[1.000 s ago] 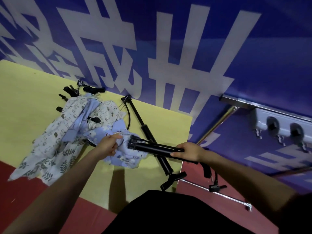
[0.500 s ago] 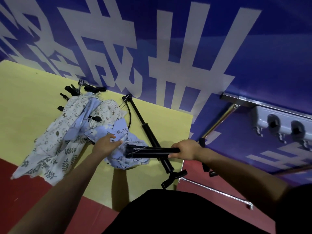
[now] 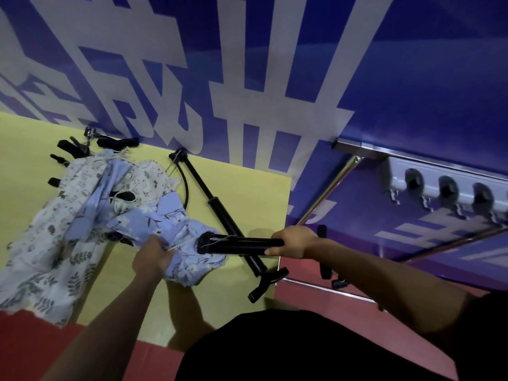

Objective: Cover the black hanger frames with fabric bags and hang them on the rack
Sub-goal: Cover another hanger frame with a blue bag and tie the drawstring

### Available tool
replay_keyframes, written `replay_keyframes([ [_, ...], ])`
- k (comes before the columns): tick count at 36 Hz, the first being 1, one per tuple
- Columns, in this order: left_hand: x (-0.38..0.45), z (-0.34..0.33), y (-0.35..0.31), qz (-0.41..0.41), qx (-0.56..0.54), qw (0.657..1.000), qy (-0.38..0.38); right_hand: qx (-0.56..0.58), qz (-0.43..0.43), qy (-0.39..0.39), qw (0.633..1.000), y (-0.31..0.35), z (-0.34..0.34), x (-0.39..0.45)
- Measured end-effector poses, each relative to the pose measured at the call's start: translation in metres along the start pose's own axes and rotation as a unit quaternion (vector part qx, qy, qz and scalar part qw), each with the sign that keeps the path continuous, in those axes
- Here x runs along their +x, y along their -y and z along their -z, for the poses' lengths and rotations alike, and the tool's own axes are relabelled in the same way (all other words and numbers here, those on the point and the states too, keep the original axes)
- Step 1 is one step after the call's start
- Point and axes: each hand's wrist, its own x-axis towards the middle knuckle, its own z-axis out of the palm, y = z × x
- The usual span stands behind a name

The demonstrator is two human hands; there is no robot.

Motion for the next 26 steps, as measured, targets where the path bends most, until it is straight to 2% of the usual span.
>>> replay_keyframes([
  [5, 0.005, -0.008, 0.006, 0.008, -0.011, 0.999, 0.034, 0.048, 0.018, 0.052, 0.997, 0.004, 0.0, -0.002],
  [9, 0.005, -0.001, -0.003, -0.004, -0.084, 0.992, 0.096, 0.044, 0.024, 0.046, 0.998, 0.008, -0.002, -0.003],
  [11, -0.004, 0.014, -0.007, -0.014, -0.152, 0.977, 0.146, 0.023, 0.02, 0.023, 0.999, 0.01, -0.004, -0.001],
  [14, -0.024, 0.039, -0.016, -0.032, -0.275, 0.937, 0.215, 0.025, 0.01, -0.009, 1.0, 0.008, -0.006, 0.003],
  [20, -0.035, 0.063, -0.037, -0.055, -0.386, 0.897, 0.208, 0.103, 0.061, 0.011, 0.993, 0.015, 0.001, 0.006],
  [23, -0.043, 0.07, -0.049, -0.087, -0.395, 0.893, 0.199, 0.078, 0.091, 0.009, 0.993, 0.026, 0.007, 0.006],
  [25, -0.04, 0.07, -0.053, -0.066, -0.434, 0.878, 0.191, 0.039, 0.093, 0.0, 0.995, 0.035, 0.011, 0.006],
  [26, -0.041, 0.069, -0.058, -0.058, -0.432, 0.881, 0.185, 0.019, 0.089, -0.005, 0.996, 0.04, 0.013, 0.007],
])
